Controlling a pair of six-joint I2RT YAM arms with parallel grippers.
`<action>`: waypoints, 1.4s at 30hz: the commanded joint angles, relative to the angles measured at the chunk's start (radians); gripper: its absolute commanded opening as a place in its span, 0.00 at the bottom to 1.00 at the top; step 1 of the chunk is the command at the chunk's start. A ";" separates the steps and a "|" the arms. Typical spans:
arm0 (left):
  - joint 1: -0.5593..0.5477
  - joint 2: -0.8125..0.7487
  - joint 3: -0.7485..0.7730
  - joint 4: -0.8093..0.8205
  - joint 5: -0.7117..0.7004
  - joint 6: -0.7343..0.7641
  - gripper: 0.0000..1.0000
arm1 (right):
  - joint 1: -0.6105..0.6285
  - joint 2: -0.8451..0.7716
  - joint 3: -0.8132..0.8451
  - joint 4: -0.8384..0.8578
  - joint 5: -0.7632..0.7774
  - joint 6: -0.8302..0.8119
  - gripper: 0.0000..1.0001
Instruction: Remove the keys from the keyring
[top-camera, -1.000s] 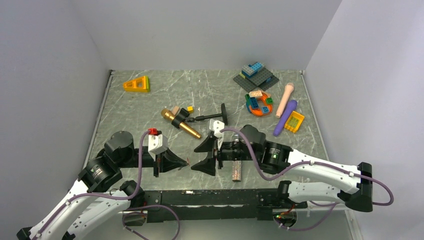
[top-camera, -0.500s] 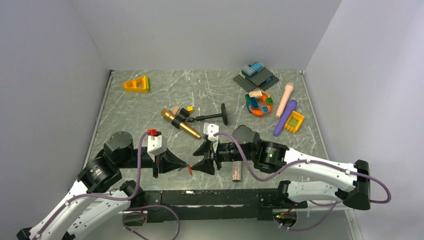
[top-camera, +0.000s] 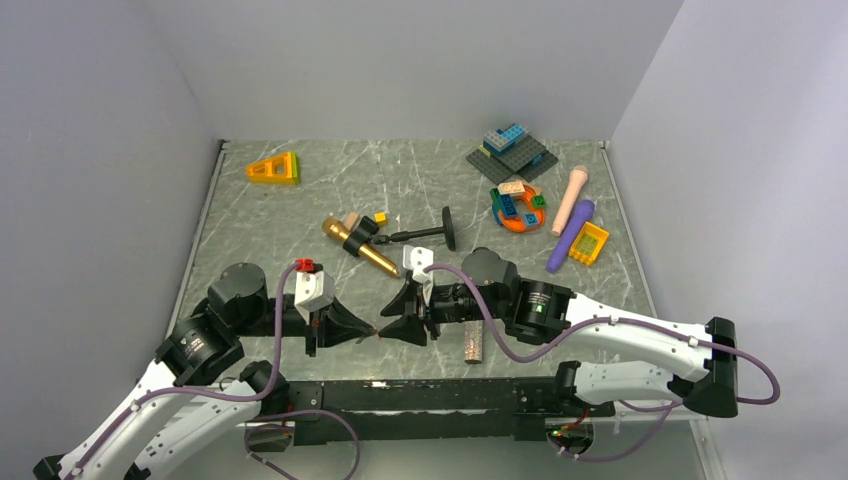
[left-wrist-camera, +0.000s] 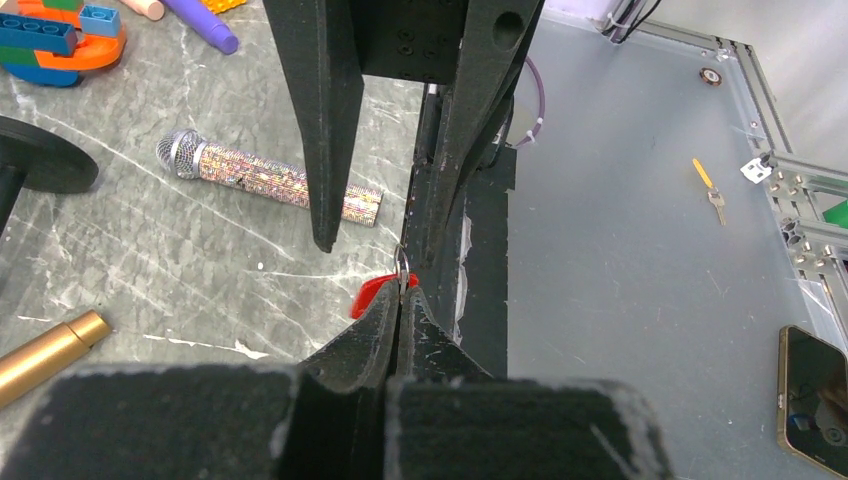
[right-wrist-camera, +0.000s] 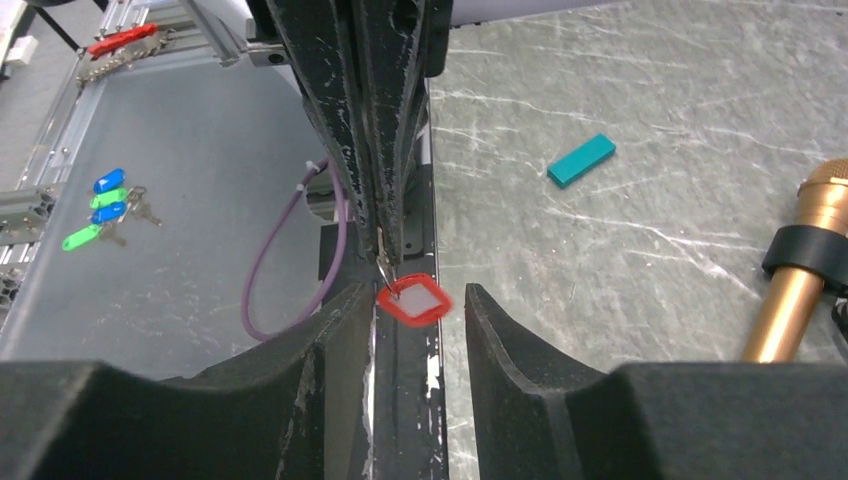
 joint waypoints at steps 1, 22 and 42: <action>0.004 -0.002 0.001 0.032 0.021 0.007 0.00 | 0.011 -0.003 0.054 0.033 -0.031 -0.015 0.41; 0.003 0.004 -0.001 0.034 0.015 0.011 0.00 | 0.048 0.030 0.077 0.012 -0.009 -0.011 0.07; 0.004 0.015 -0.008 0.034 0.025 0.025 0.00 | 0.054 0.022 0.099 -0.016 -0.004 -0.023 0.21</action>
